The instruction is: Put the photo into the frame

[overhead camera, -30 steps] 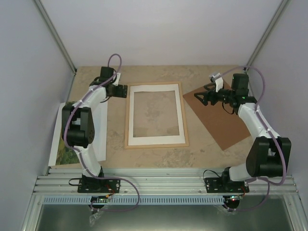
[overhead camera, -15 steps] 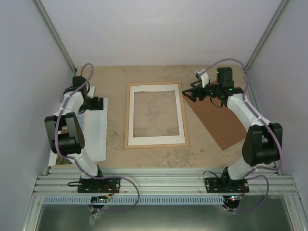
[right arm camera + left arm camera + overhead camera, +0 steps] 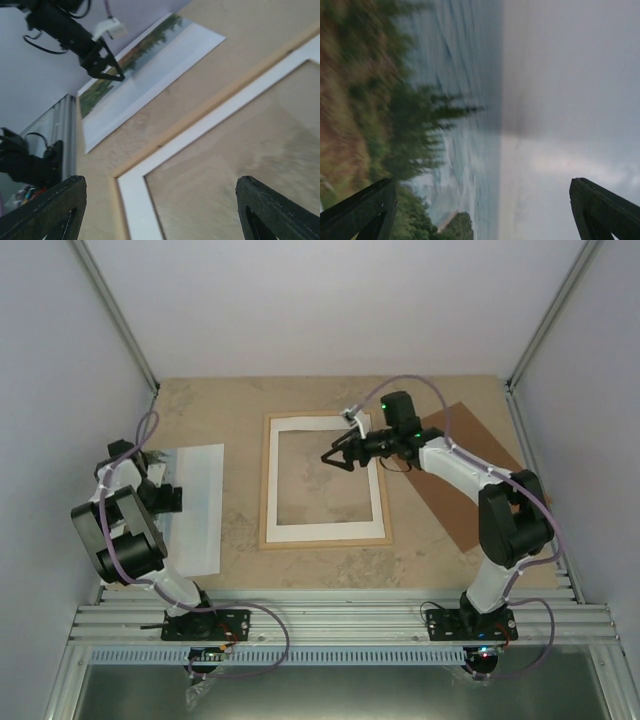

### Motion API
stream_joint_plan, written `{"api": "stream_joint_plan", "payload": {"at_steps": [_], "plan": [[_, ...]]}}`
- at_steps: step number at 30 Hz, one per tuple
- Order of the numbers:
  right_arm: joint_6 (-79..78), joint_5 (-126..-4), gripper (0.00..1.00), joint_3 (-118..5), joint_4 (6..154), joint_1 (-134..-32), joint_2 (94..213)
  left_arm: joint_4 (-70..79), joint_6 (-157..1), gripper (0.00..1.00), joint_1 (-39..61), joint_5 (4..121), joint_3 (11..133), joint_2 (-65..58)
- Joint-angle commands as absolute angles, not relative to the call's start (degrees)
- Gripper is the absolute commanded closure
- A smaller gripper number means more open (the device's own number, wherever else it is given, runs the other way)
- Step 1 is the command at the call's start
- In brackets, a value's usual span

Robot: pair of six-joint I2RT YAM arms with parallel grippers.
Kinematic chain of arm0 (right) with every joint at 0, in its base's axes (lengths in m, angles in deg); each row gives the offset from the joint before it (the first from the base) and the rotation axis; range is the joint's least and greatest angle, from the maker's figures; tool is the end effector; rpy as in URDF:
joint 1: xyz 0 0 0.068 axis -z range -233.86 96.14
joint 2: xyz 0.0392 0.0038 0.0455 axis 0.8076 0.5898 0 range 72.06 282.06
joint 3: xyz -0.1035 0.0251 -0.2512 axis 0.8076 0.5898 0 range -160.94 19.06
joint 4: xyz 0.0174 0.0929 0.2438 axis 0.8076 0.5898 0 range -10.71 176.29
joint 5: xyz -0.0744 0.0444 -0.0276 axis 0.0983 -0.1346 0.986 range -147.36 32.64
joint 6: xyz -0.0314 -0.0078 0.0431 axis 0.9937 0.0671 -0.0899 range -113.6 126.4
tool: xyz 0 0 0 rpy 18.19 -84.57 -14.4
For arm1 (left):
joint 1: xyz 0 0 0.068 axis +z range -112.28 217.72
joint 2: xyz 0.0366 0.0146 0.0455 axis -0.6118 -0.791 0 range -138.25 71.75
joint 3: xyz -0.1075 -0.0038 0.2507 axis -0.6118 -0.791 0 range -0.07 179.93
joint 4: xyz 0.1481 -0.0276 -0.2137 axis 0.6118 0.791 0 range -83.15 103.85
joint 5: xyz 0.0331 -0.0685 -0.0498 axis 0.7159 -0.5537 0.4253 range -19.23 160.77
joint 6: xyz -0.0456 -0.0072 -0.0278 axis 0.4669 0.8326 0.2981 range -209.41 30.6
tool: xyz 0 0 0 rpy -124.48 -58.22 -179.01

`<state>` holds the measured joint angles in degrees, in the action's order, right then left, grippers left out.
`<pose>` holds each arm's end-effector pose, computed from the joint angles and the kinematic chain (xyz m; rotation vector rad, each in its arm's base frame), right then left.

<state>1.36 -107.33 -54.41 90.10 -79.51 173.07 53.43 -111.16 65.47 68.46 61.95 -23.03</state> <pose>0.3410 0.1941 0.2525 -0.8766 2.0640 1.2632 0.2668 0.1387 0.1868 -0.1490 2.9514 0.0614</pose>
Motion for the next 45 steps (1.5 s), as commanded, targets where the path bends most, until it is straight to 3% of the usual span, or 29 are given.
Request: {"api": "stream_joint_plan", "payload": {"at_steps": [1,9,17,23,32,45], "plan": [[-4.99,-109.57,0.17,-56.24,86.25,-83.53,175.44,52.2,-117.64,0.05,66.22,69.46,56.33,-22.31],[-18.18,-100.26,0.15,-59.96,86.73,-92.14,181.31,49.73,-114.62,0.18,64.03,62.53,49.54,-25.61],[-27.18,-101.51,0.21,-67.63,86.75,-99.05,191.74,47.7,-110.19,0.21,53.62,60.94,47.11,-23.47],[-34.34,-100.38,0.22,-73.4,85.22,-103.74,196.98,48.4,-110.62,0.23,54.97,59.28,48.38,-20.1],[-45.76,-96.13,0.28,-77.88,79.9,-109.75,202.0,52.56,-113.26,0.22,66.14,59.75,56.79,-20.26],[-59.8,-89.15,0.37,-79.15,82.0,-116.45,208.53,45.43,-111.21,0.32,67.06,63.39,49.09,-22.13]]}}
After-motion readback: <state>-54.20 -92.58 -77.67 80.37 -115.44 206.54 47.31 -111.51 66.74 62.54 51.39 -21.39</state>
